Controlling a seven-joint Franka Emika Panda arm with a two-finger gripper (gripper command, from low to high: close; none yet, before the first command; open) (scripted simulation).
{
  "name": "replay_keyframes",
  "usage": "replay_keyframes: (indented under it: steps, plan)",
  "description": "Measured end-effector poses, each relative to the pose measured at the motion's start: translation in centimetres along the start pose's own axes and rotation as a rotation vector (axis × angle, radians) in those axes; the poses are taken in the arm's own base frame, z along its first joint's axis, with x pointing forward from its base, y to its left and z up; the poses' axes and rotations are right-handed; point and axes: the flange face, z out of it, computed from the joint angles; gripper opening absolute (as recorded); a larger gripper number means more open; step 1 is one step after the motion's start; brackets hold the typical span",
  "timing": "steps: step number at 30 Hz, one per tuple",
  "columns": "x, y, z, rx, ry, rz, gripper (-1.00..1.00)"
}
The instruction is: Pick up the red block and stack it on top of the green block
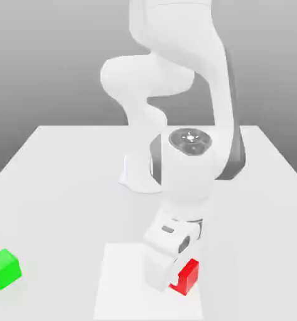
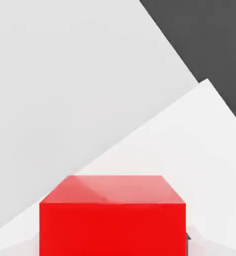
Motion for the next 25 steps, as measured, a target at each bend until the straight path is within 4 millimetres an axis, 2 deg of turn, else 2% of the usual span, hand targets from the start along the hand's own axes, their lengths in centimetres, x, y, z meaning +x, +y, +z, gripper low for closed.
replay_keyframes:
  steps: [4, 5, 8, 11, 14, 17, 19, 21, 22, 25]
  plan:
    - [0.0, 0.0, -4.1, 0.0, 0.0, 0.0, -1.0]
    - [0.1, 1.0, -4.9, 0.0, -0.001, 0.028, -1.0]
    - [0.7, 8.4, -6.0, 0.002, -0.005, 0.229, -1.0]
    - [-0.1, 15.9, -6.7, 0.004, -0.008, 0.429, -1.0]
    - [-2.1, 23.1, -7.4, 0.005, -0.007, 0.62, -1.0]
    - [-5.4, 30.1, -8.0, 0.005, -0.004, 0.811, -1.0]
    - [-7.4, 34.4, -6.4, 0.004, 0.0, 0.927, -1.0]
    - [-8.3, 35.8, -3.8, 0.003, 0.0, 0.967, -1.0]
    - [-8.5, 36.0, -3.0, 0.002, 0.0, 0.974, 1.0]
    - [-8.5, 36.0, -3.0, 0.002, 0.0, 0.974, 1.0]
